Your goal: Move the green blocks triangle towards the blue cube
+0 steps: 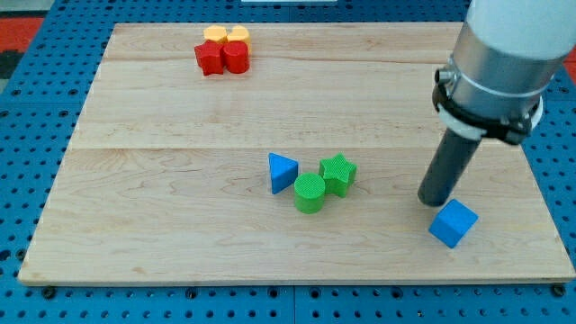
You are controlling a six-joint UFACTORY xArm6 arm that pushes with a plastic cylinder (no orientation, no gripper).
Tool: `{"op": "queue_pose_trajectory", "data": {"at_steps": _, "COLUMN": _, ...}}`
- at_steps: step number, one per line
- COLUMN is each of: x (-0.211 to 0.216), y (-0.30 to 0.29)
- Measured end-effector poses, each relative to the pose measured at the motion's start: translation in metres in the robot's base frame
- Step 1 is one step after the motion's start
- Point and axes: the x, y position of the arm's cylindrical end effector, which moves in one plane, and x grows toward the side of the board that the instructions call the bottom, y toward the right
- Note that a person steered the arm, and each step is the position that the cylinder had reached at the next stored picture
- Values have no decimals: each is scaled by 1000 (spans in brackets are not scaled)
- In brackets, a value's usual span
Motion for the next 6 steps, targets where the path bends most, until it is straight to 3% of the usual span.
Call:
{"op": "queue_pose_trajectory", "data": {"at_steps": 1, "x": -76, "y": -69}}
{"op": "queue_pose_trajectory", "data": {"at_steps": 2, "x": -79, "y": -185}}
{"op": "queue_pose_trajectory", "data": {"at_steps": 3, "x": -36, "y": -206}}
{"op": "queue_pose_trajectory", "data": {"at_steps": 4, "x": 5, "y": -190}}
{"op": "queue_pose_trajectory", "data": {"at_steps": 6, "x": 5, "y": -153}}
